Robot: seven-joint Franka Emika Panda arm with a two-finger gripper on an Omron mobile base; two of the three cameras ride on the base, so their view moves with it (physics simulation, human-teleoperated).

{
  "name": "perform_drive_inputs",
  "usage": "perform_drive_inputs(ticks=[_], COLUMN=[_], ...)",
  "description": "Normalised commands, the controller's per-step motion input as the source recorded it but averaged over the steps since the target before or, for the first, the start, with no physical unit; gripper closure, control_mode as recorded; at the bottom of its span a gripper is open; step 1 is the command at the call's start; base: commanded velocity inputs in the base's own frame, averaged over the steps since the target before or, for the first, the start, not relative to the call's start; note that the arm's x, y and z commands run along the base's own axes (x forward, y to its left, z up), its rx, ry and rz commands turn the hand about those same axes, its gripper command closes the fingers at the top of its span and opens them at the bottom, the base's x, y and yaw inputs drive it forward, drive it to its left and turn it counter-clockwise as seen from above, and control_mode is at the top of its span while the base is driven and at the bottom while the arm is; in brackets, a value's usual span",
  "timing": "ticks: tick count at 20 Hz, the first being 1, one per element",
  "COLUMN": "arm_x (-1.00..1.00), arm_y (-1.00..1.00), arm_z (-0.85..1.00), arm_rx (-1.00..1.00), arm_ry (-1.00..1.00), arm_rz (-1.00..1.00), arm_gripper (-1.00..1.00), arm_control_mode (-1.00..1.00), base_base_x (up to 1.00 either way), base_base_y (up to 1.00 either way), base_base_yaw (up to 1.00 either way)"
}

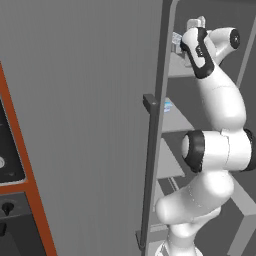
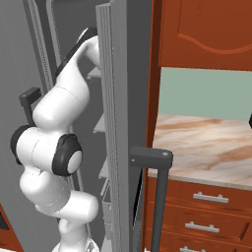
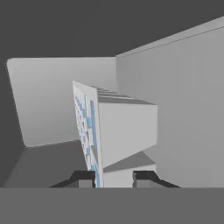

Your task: Open the freezer door, pick up the ice cube tray from the freezer, and place it on the dining counter.

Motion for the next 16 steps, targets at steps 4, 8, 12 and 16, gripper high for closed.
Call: perform_drive_inputs(ticks=[4, 8, 12, 16], arm_x=[-0.65, -0.77, -0.77, -1.0], arm_y=[0.0, 0.0, 0.07, 0.07], arm_z=[0.33, 0.31, 0.01, 0.0], arm_rx=[0.0, 0.0, 0.0, 0.0], arm_ry=[-0.14, -0.05, 0.02, 0.02], arm_rz=[-0.01, -0.01, 0.0, 0.0], arm_gripper=[1.0, 1.0, 1.0, 1.0], arm_control_mode=[-1.0, -1.0, -1.0, -1.0], base_base_x=[0.0, 0.0, 0.0, 0.0], base_base_y=[0.0, 0.0, 0.0, 0.0], base_base_yaw=[0.0, 0.0, 0.0, 0.0])
